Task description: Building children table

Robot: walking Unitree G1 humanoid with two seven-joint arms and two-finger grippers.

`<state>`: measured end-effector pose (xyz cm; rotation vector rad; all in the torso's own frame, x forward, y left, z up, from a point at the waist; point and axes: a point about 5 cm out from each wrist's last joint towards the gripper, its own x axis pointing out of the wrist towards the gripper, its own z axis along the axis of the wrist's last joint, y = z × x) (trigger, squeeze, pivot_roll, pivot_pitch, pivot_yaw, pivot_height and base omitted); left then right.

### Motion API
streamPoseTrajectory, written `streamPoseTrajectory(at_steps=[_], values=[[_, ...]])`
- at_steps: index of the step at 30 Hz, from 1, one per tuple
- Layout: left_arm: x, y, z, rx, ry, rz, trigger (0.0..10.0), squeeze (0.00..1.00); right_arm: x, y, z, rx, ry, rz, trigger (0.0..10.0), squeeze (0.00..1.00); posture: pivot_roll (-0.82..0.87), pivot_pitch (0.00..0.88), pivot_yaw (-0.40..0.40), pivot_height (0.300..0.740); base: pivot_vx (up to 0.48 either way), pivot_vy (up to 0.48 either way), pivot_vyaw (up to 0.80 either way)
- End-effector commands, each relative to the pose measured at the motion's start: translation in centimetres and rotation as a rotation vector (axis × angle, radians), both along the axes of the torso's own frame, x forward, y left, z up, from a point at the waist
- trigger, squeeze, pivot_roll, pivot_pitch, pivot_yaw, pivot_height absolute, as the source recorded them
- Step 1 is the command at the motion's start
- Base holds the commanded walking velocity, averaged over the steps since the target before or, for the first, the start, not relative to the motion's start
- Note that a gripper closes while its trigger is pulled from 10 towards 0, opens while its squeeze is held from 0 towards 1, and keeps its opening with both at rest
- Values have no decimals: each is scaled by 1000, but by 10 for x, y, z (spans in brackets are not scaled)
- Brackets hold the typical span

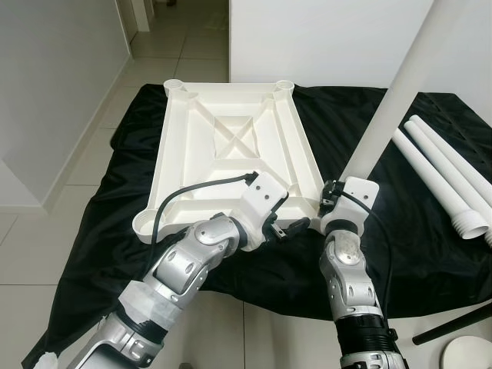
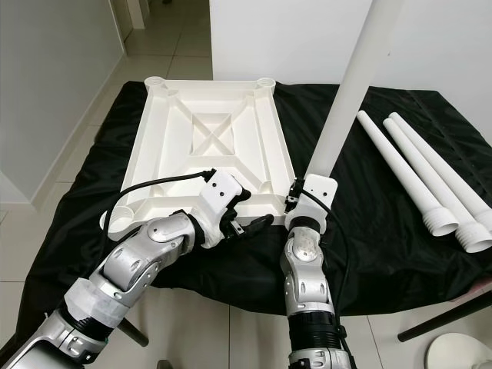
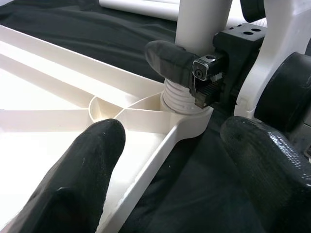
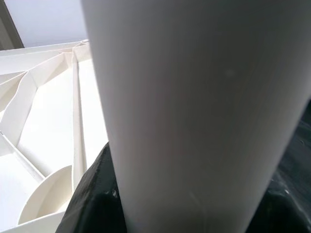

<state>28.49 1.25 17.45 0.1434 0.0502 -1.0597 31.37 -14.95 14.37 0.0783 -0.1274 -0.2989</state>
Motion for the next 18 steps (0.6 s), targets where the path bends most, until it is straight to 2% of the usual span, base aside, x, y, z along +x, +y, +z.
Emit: streamPoseTrajectory(at_steps=[1, 2, 10, 11, 18], values=[[-3, 0, -2, 8, 13, -82, 10000, 0, -3, -3, -2, 14, -9, -2, 10000, 110, -23, 1, 8, 740, 0, 0, 0], [-2, 1, -1, 8, 12, -81, 10000, 0, -3, -5, 0, 15, -26, 8, 10000, 1000, -23, 0, 9, 740, 0, 0, 0], [-2, 2, -1, 11, 10, -79, 10000, 0, -1, -14, 5, 1, -51, 66, 10000, 1000, -21, 0, 9, 740, 0, 0, 0], [-2, 2, -1, 14, 11, -80, 10000, 0, 1, -17, 5, -20, -47, 112, 10000, 0, -18, 1, 7, 740, 0, 0, 0], [-2, 2, -2, 18, 14, -78, 10000, 0, 3, -23, 3, -55, -29, 191, 10000, 0, -18, 2, 9, 740, 0, 0, 0]])
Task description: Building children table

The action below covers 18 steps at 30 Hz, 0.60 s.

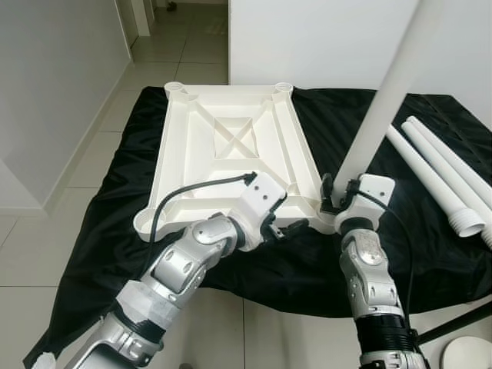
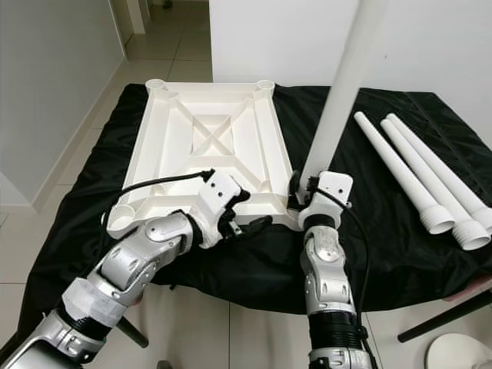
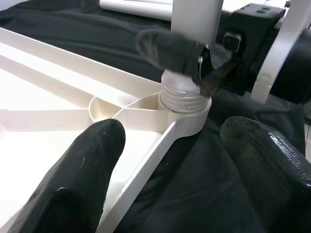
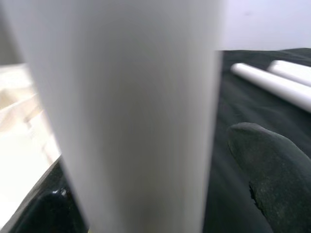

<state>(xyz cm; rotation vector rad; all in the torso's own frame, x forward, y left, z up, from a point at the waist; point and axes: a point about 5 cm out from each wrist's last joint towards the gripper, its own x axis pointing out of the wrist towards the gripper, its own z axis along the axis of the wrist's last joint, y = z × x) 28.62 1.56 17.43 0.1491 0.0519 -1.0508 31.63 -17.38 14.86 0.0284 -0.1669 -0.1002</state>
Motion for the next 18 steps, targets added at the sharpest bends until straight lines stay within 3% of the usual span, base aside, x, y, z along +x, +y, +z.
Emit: streamPoseTrajectory(at_steps=[1, 2, 9, 17, 18], values=[[-3, 0, -2, 13, 16, -85, 10000, 0, 2, -1, -4, -8, 27, 53, 10000, 0, -19, 5, 13, 740, 0, 0, 0], [-4, -1, -2, 14, 16, -87, 10000, 0, 4, -2, -6, -45, 39, 134, 10000, 0, -21, 8, 16, 740, 0, 0, 0], [-3, -3, -2, 14, 18, -94, 10000, 0, 10, -10, -9, -153, 84, 353, 10000, 0, -27, 16, 25, 740, 0, 0, 0], [-5, -3, -4, 35, 5, -96, 10000, 0, 18, -22, -10, -243, 118, 422, 10000, 0, -24, 22, 25, 740, 0, 0, 0], [-5, -3, -4, 34, 5, -96, 10000, 0, 19, -22, -11, -250, 122, 433, 8941, 0, -22, 23, 25, 740, 0, 0, 0]])
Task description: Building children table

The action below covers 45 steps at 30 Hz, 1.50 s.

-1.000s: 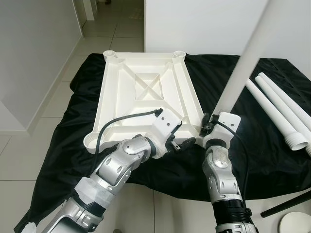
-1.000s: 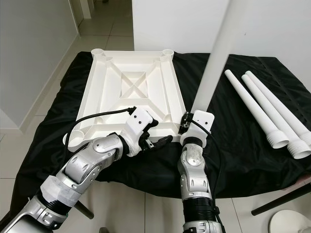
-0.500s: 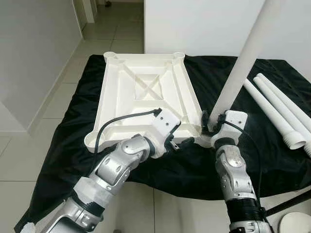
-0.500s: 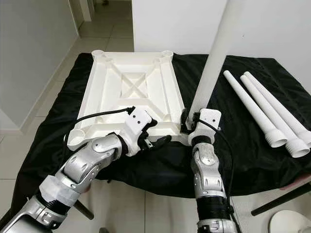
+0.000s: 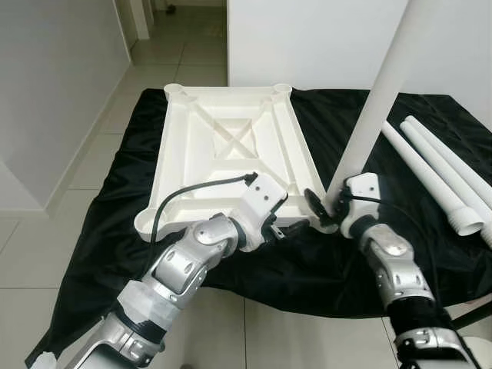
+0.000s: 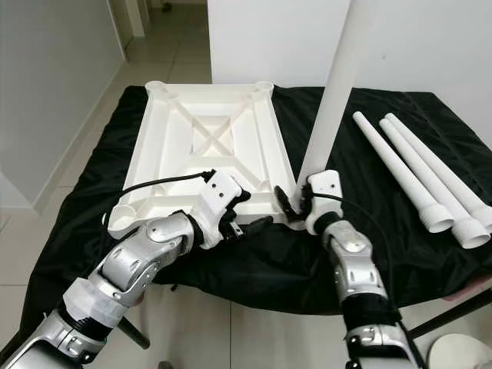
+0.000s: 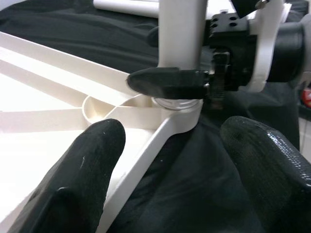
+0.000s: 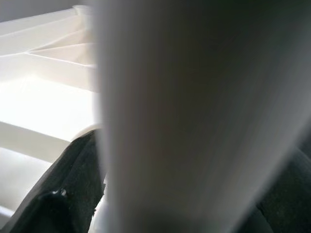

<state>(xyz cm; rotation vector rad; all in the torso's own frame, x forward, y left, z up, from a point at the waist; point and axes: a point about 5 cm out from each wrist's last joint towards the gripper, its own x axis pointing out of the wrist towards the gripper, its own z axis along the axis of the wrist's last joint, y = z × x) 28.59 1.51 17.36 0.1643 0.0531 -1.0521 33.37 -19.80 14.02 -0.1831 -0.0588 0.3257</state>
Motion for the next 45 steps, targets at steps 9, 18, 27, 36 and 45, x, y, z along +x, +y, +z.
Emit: streamPoseTrajectory(at_steps=[9, 18, 27, 36, 45], values=[[-4, -2, -4, 21, 13, -89, 10000, 0, 3, -4, -4, -16, 30, 69, 0, 0, -18, 25, 19, 740, 0, 0, 0], [-5, -3, -3, 18, 10, -90, 10000, 0, 1, -7, -9, 2, 47, 92, 10000, 0, -24, 25, 20, 740, 0, 0, 0], [-6, -6, -4, 16, 11, -96, 10000, 0, 6, 1, -15, 84, 57, -60, 10000, 0, -36, 24, 13, 740, 0, 0, 0], [-4, -5, -4, 17, 11, -88, 10000, 0, 4, 6, -20, 112, 57, -132, 10000, 0, -35, 25, 7, 740, 0, 0, 0], [6, 5, -3, 21, 1, -36, 10000, 0, -10, 30, -26, 282, 52, -536, 10000, 0, -30, 16, -2, 740, 0, 0, 0]])
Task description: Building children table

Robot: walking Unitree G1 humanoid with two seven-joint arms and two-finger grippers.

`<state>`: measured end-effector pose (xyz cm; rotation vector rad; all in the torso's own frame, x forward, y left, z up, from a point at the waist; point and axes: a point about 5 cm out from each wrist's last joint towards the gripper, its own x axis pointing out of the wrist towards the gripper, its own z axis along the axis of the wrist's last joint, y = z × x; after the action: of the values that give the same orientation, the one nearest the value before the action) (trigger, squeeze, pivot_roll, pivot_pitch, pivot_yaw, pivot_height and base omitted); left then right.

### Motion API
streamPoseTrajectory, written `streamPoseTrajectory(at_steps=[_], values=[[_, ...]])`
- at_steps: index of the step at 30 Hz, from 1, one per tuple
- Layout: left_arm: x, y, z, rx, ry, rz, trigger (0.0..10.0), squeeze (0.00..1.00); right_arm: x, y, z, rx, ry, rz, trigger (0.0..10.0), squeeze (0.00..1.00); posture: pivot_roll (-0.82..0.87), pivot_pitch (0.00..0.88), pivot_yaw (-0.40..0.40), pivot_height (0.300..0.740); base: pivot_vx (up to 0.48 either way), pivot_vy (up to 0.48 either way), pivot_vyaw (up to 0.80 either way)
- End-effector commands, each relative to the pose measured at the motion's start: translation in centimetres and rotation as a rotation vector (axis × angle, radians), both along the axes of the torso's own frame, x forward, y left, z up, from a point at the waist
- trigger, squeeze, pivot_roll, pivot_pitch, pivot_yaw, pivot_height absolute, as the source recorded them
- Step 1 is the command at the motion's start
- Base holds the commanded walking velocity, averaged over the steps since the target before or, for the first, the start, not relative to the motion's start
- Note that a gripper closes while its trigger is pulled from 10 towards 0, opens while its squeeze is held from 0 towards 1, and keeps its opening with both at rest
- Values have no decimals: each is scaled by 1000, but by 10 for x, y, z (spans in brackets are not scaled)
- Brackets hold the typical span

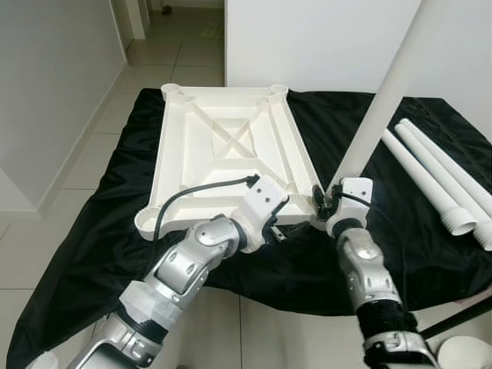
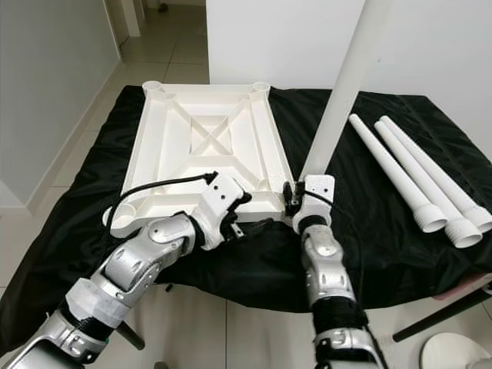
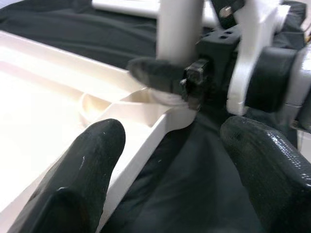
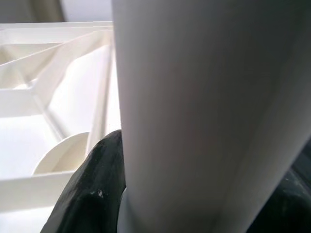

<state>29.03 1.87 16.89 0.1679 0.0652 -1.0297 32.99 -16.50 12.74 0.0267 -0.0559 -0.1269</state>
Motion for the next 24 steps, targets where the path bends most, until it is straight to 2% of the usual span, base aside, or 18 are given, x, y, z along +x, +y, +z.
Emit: streamPoseTrajectory(at_steps=[1, 5, 7, 11, 17, 18, 24], values=[[3, 3, 1, 14, -6, -53, 10000, 0, -8, 0, -12, 71, 42, -105, 10000, 0, -30, 16, -1, 740, 0, 0, 0], [4, 5, 1, 16, -7, -48, 10000, 0, -9, 2, -11, 73, 34, -131, 10000, 0, -30, 16, -1, 740, 0, 0, 0], [7, 8, 2, 17, -11, -40, 10000, 0, -12, 9, -8, 66, 13, -171, 10000, 0, -23, 9, 0, 740, 0, 0, 0], [8, 9, 3, 18, -16, -35, 10000, 0, -13, 16, 1, 53, -34, -158, 10000, 0, -24, 6, 2, 740, 0, 0, 0], [9, 9, 4, 15, -19, -37, 10000, 0, -14, 11, 11, 33, -89, -115, 10000, 0, -23, 0, 0, 740, 0, 0, 0], [8, 9, 3, 14, -17, -39, 10000, 0, -14, 8, 13, 32, -107, -92, 10000, 1000, -23, 0, 0, 740, 0, 0, 0], [5, 7, 0, 16, -10, -50, 10000, 0, -14, 2, 19, 37, -143, 8, 10000, 1000, -22, 0, -1, 740, 0, 0, 0]])
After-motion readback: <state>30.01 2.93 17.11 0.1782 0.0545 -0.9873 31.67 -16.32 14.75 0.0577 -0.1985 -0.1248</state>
